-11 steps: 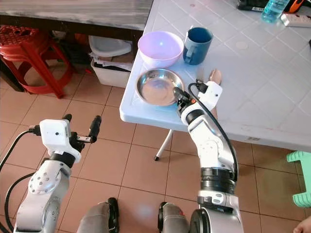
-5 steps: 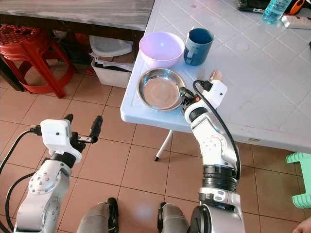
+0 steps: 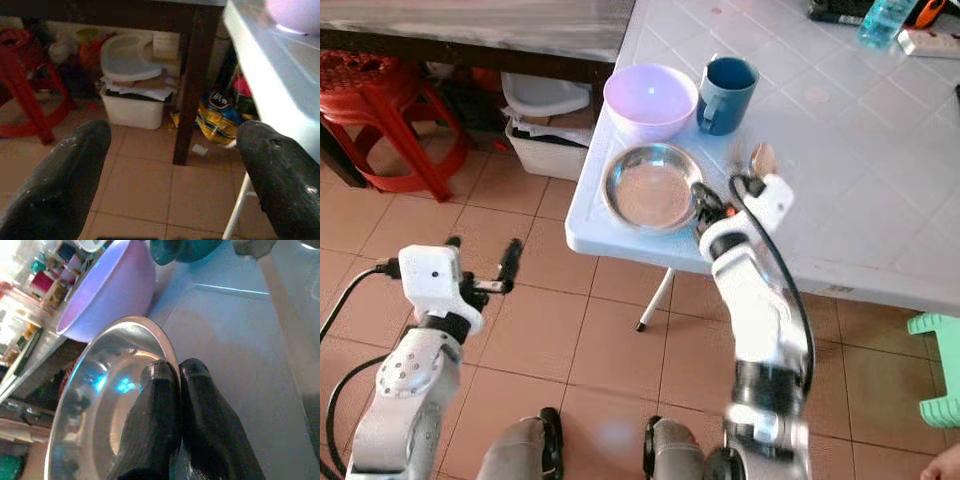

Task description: Setting the table

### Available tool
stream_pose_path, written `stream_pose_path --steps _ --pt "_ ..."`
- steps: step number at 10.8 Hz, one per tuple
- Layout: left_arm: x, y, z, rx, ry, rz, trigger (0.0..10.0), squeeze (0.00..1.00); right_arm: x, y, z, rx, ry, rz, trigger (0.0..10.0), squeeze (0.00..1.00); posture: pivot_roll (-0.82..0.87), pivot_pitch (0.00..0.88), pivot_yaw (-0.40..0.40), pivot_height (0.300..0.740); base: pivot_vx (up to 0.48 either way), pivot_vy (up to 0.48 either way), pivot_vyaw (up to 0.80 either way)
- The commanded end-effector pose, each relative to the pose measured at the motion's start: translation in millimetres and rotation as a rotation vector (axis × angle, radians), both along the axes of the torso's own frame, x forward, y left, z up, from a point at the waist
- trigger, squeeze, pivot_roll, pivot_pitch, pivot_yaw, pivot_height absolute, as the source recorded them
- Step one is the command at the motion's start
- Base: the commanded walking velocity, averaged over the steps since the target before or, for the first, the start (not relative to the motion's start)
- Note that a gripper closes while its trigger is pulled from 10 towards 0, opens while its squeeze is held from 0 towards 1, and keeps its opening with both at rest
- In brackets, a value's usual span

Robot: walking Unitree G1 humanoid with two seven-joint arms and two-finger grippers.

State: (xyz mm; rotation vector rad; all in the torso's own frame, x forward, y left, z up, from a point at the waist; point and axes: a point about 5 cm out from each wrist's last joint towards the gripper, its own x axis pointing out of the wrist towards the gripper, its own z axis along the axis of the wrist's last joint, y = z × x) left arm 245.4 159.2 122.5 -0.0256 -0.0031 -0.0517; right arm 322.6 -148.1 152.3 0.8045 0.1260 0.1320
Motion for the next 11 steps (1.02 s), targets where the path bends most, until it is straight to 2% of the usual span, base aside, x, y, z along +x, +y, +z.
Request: stream_pose_path --steps 1,4,9,11 --pt "-0.3 5.3 -4 0.003 0.016 0.030 10.0 0.00 -10.7 4.3 -34 0.026 0.159 0.007 0.0 0.00 0.00 0.208 -0.008 0.740 0.000 0.480 0.00" --pt "3.6 -0.1 -3 -0.014 0.001 0.016 10.0 0.00 -15.4 -0.7 -34 0.025 0.172 -0.045 0.0 0.00 -0.01 0.195 -0.014 0.740 0.000 0.480 0.00" --pt "5.2 -2.0 -1 -0.014 -0.020 0.004 10.0 0.00 -19.9 -21.9 -44 -0.022 0.249 -0.218 0.0 0.00 -0.01 0.192 -0.009 0.740 0.000 0.000 0.00" --pt "5.2 -3.2 2 -0.004 -0.043 -0.019 10.0 0.00 -17.8 -24.3 -40 -0.041 0.217 -0.232 0.0 0.00 -0.01 0.192 -0.004 0.740 0.161 0.174 0.00"
